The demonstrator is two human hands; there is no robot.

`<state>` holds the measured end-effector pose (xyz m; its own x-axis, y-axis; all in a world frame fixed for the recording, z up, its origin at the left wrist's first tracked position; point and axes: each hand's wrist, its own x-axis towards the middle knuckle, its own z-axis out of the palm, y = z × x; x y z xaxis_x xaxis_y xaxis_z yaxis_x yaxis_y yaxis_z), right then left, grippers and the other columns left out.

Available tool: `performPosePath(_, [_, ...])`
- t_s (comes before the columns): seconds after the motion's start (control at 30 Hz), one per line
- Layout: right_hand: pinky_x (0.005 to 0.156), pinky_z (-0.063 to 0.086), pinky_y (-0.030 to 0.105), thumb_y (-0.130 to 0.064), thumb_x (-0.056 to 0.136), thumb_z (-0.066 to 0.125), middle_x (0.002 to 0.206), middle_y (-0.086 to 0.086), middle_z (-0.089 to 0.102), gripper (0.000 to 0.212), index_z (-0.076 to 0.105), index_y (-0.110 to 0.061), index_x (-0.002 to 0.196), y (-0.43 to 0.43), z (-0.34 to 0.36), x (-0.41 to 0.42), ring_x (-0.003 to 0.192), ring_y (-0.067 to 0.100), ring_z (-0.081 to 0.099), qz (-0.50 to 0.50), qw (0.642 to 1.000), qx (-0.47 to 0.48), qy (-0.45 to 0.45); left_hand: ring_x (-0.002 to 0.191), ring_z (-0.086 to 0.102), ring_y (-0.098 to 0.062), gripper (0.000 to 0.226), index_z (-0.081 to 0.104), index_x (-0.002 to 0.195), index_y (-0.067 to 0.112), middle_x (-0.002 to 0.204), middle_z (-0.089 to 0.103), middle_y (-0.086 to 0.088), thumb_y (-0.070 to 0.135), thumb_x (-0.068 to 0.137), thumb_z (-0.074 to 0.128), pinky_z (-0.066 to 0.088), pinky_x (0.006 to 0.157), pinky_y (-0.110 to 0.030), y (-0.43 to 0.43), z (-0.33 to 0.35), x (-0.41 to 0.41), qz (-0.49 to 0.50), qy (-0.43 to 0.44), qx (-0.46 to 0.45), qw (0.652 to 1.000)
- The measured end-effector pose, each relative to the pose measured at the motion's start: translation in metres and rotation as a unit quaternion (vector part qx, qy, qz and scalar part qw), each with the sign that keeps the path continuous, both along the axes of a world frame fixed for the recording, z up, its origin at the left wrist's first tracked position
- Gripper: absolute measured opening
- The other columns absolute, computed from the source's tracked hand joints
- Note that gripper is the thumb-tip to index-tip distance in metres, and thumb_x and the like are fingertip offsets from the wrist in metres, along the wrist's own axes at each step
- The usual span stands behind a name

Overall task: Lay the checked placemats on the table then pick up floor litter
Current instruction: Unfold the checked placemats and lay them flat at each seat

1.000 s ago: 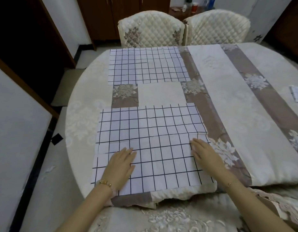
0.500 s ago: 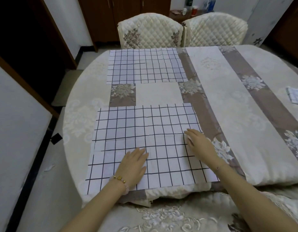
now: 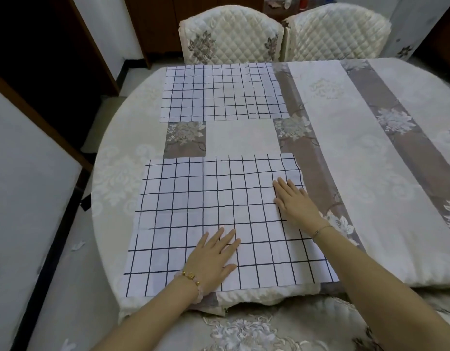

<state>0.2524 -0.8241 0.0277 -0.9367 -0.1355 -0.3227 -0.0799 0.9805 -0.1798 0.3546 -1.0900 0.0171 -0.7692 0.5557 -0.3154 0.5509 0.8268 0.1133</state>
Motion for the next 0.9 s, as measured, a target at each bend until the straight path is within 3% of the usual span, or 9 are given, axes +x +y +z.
performPosePath(0.17, [0.119,0.004,0.041,-0.034,0.102,0.021,0.160,-0.005,-0.001,0.053,0.004,-0.021,0.151,-0.001,-0.005,-0.001,0.148,0.017,-0.003,-0.010,1.000,-0.009,0.007,0.124,0.054,-0.018,0.058,0.040,0.135,0.026,0.138,0.053,0.006,0.053,0.084,0.032,0.039,0.106,-0.042,-0.002,-0.009,0.011,-0.015,0.041,0.018,0.999])
performPosePath(0.33, [0.119,0.007,0.041,-0.031,0.102,0.026,0.160,-0.001,0.005,0.052,0.012,-0.018,0.151,-0.003,0.006,0.001,0.148,0.019,0.002,-0.014,0.999,-0.030,0.012,0.114,0.061,-0.011,0.049,0.049,0.128,0.028,0.129,0.061,0.009,0.044,0.082,0.038,0.050,0.092,-0.034,-0.008,0.006,-0.003,0.001,0.084,0.077,0.993])
performPosePath(0.43, [0.112,0.028,0.045,-0.015,0.097,0.044,0.151,0.007,0.037,0.043,0.043,-0.010,0.139,-0.004,0.013,0.026,0.141,0.027,0.032,-0.005,0.993,-0.054,0.108,0.110,0.063,-0.018,0.045,0.054,0.123,0.019,0.123,0.064,-0.001,0.033,0.084,0.038,0.052,0.092,-0.040,-0.026,0.014,-0.026,0.054,0.124,0.133,0.982])
performPosePath(0.5, [0.097,0.046,0.047,-0.003,0.083,0.062,0.132,0.013,0.058,0.040,0.059,-0.005,0.123,-0.006,0.012,0.052,0.120,0.033,0.056,0.028,0.983,-0.053,0.171,0.114,0.061,-0.027,0.051,0.058,0.123,0.010,0.124,0.063,-0.009,0.033,0.084,0.034,0.048,0.095,-0.046,-0.044,0.018,-0.044,0.114,0.120,0.152,0.974])
performPosePath(0.6, [0.090,0.051,0.048,0.000,0.073,0.072,0.120,0.011,0.066,0.044,0.065,-0.007,0.115,-0.007,0.005,0.091,0.108,0.032,0.065,0.044,0.986,-0.042,0.158,0.135,0.040,-0.029,0.062,0.046,0.136,0.008,0.144,0.045,-0.012,0.045,0.089,0.031,0.031,0.111,-0.045,-0.070,0.022,-0.067,0.184,0.083,0.124,0.972])
performPosePath(0.73, [0.098,0.046,0.049,-0.013,0.086,0.062,0.136,0.007,0.056,0.041,0.059,-0.011,0.126,-0.003,-0.009,0.111,0.123,0.029,0.055,0.026,0.992,-0.037,0.120,0.147,0.009,-0.018,0.073,0.016,0.150,0.018,0.159,0.010,0.003,0.054,0.091,0.040,0.011,0.119,-0.041,-0.098,0.017,-0.086,0.196,-0.011,0.031,0.980])
performPosePath(0.8, [0.103,0.042,0.046,-0.026,0.093,0.043,0.141,0.004,0.051,0.043,0.054,-0.013,0.132,-0.003,-0.010,0.114,0.130,0.027,0.049,0.020,0.993,-0.048,0.110,0.147,0.005,-0.015,0.079,0.009,0.151,0.021,0.159,0.004,0.007,0.059,0.089,0.040,0.009,0.119,-0.042,-0.106,0.014,-0.088,0.185,-0.028,0.013,0.982])
performPosePath(0.9, [0.108,0.035,0.044,-0.040,0.090,0.017,0.148,0.000,0.041,0.061,0.046,-0.017,0.139,-0.001,-0.009,0.116,0.137,0.023,0.039,0.029,0.995,-0.040,0.086,0.147,-0.001,-0.014,0.086,0.000,0.150,0.026,0.159,-0.005,0.009,0.068,0.085,0.037,0.006,0.119,-0.042,-0.112,0.012,-0.090,0.177,-0.040,-0.003,0.983])
